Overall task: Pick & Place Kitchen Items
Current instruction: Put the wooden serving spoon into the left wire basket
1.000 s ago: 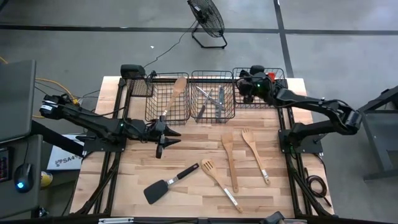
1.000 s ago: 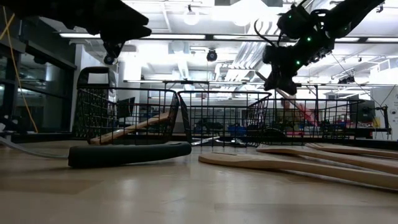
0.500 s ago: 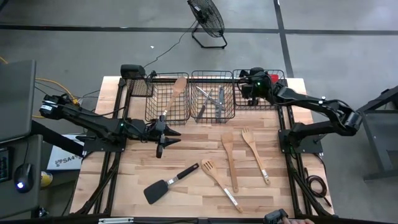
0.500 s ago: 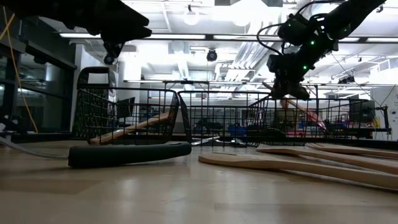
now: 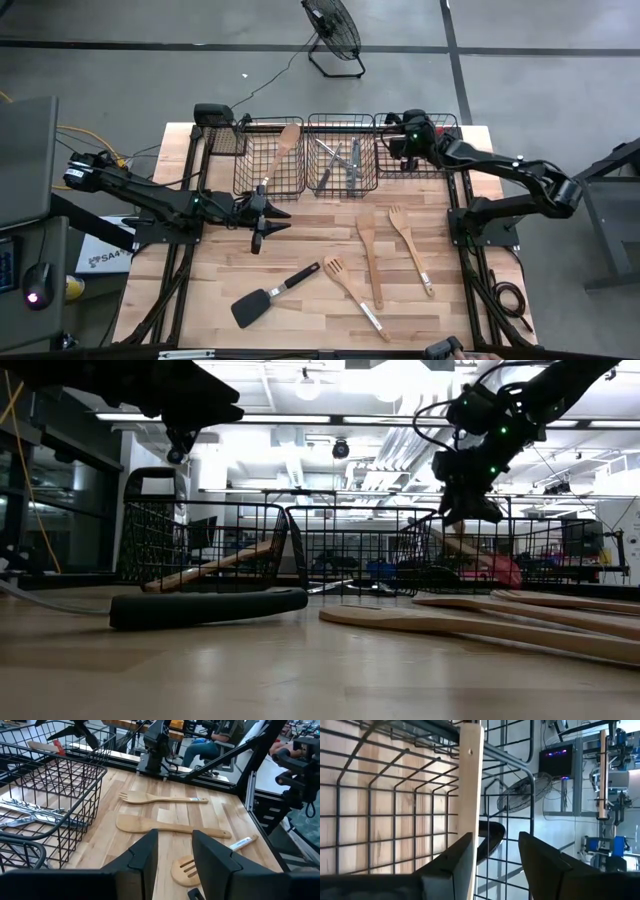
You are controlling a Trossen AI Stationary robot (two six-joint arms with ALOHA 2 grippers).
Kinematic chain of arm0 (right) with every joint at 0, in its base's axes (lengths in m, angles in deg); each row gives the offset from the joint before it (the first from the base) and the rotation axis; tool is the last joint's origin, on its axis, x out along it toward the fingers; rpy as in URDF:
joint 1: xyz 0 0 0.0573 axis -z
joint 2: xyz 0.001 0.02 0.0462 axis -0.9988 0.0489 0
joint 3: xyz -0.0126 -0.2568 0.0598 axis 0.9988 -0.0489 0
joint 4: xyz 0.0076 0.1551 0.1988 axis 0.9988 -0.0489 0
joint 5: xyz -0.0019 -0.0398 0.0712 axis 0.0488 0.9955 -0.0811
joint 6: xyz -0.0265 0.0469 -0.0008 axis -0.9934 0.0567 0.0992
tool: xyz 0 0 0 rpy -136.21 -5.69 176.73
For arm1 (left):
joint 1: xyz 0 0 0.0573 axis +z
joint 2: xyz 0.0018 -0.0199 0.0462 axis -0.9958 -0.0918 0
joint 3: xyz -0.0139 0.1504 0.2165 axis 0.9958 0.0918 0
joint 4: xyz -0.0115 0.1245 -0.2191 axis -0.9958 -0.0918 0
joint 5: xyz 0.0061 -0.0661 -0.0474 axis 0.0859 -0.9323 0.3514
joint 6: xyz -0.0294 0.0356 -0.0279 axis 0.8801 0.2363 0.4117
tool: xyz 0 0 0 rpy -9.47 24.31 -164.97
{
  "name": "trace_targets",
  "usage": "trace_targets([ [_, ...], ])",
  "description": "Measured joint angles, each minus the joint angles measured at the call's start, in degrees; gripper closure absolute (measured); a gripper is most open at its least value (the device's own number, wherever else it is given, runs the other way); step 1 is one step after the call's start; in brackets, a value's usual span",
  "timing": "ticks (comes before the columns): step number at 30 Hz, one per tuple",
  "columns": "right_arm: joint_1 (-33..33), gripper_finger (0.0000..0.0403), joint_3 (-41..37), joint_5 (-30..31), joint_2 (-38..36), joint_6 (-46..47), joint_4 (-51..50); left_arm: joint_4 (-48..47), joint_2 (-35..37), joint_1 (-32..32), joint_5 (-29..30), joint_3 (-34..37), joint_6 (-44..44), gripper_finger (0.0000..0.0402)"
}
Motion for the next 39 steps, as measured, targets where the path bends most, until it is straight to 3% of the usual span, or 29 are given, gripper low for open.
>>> trace_targets([
  [12, -3.99, 0.0257, 0.00, 6.37, -1.27, 4.50, 1.80, -0.06, -0.02, 0.00, -0.01, 0.00, -0.20, 0.0284],
  [20, -7.48, 0.0257, -0.02, 9.48, -8.46, 12.67, 2.58, -0.19, -0.02, 0.00, -0.01, 0.00, -0.20, 0.0284],
  [33, -14.34, 0.0257, 0.00, 8.84, -20.56, 49.33, -5.27, -0.15, -0.02, 0.00, -0.01, 0.00, -0.20, 0.0284],
  [39, -18.80, 0.0257, 0.00, -0.31, -23.97, 63.31, -8.73, -0.19, -0.02, 0.00, -0.01, -0.02, -0.43, 0.0284],
])
